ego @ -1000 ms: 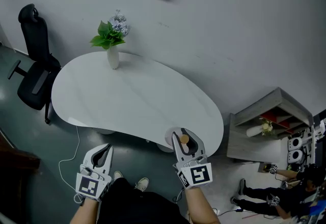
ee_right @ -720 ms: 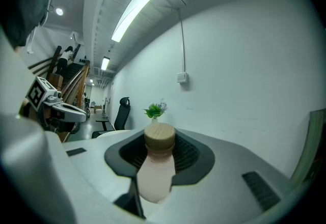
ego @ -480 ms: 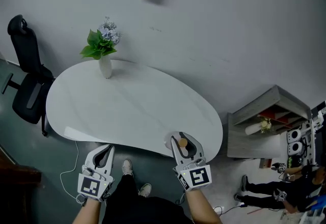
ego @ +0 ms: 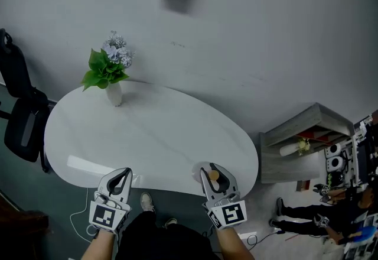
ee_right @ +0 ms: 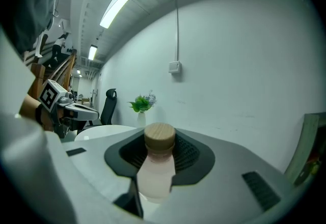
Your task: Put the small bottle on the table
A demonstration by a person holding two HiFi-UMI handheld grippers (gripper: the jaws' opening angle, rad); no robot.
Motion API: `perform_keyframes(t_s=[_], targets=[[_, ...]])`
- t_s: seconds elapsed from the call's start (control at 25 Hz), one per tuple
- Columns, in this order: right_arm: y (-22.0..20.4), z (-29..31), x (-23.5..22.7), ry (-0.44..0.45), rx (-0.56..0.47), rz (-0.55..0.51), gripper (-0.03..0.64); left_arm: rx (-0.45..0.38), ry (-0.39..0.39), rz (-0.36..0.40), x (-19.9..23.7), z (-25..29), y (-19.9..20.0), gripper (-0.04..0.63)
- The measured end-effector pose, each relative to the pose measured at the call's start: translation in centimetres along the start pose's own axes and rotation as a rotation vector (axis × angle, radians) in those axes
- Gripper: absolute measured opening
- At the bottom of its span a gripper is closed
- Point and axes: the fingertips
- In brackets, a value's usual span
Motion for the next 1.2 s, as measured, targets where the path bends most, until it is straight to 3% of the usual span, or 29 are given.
perform_keyframes(t_s=[0.56,1.2], targets=[[2.0,3.1,-0.3,-0.057,0.004,-0.017,0.112,0.011,-0.127,0.001,1.7,4.6,0.8,0.006],[0.5,6.3,-2.6,0.028,-0.009,-0.011,0.112,0.004,-0.058,0.008,0.8,6.7,1.6,0.005]])
Point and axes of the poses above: the fingertips, and each gripper's own axes: z forward along the fingers, x to its left, y out of its top, and after that the axes turned 8 degrees about -z, right-handed
